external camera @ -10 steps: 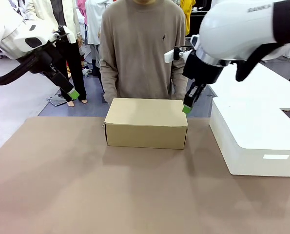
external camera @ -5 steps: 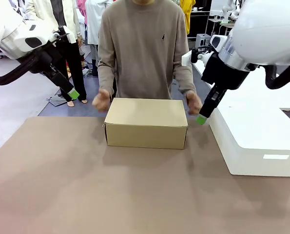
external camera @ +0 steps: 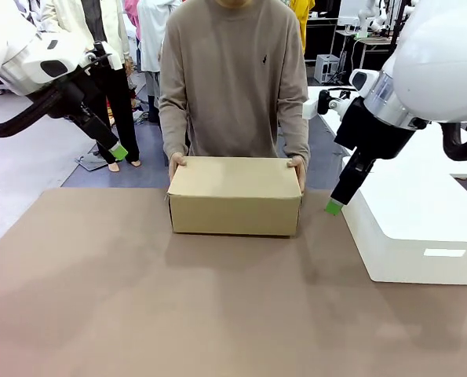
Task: Pack the shoes into the box.
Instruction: Press down on the lid of the Shoes Box.
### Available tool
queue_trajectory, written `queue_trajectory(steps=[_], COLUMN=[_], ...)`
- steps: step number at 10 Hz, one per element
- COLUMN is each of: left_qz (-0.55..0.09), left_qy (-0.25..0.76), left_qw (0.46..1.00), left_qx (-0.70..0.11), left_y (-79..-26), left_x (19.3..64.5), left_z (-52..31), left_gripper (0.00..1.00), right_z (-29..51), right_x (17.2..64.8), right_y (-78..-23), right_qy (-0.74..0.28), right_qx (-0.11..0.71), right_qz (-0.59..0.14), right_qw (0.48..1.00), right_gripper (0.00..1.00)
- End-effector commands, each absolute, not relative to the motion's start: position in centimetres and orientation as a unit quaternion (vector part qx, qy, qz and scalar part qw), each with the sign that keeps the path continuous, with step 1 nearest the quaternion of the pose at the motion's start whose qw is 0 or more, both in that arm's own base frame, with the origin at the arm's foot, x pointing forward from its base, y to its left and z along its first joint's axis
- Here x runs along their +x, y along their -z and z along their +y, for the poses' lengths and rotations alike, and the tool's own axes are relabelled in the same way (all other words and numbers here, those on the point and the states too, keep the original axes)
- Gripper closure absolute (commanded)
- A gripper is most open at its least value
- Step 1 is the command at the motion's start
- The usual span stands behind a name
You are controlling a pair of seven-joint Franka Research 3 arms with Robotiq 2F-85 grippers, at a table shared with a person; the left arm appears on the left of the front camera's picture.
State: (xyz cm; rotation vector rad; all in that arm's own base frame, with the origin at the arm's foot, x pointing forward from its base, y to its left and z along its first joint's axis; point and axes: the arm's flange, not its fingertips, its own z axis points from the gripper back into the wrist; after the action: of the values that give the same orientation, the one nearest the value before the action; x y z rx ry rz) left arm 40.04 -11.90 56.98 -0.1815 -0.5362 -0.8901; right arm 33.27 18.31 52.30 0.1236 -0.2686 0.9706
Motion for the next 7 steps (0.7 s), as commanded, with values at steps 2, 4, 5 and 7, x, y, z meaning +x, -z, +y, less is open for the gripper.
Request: queue_trajectory(steps=[2,4,5,7], left_qz=[-0.257,-0.257,-0.257,-0.257], left_qy=[0.421,0.421,0.421,0.421], left_qw=[0.866,0.866,0.866,0.866], left_qx=[-0.080,-0.080,-0.080,-0.080], left_y=[-57.13,-57.13,-57.13,-57.13], left_x=[40.04,40.04,40.04,40.04], left_z=[-11.75,-11.75,-11.75,-11.75], left_gripper=[0.00,0.00,0.00,0.00], right_z=[18.31,18.31,18.31,18.31], right_x=[33.27,33.27,33.27,33.27], right_y=[-52.30,-52.30,-52.30,-52.30], right_qy=[-0.465,-0.465,-0.465,-0.465], right_qx=[0.059,0.059,0.059,0.059], right_qz=[-0.129,-0.129,-0.129,-0.129], right_qw=[0.874,0.874,0.874,0.874], right_gripper=[0.00,0.00,0.00,0.00])
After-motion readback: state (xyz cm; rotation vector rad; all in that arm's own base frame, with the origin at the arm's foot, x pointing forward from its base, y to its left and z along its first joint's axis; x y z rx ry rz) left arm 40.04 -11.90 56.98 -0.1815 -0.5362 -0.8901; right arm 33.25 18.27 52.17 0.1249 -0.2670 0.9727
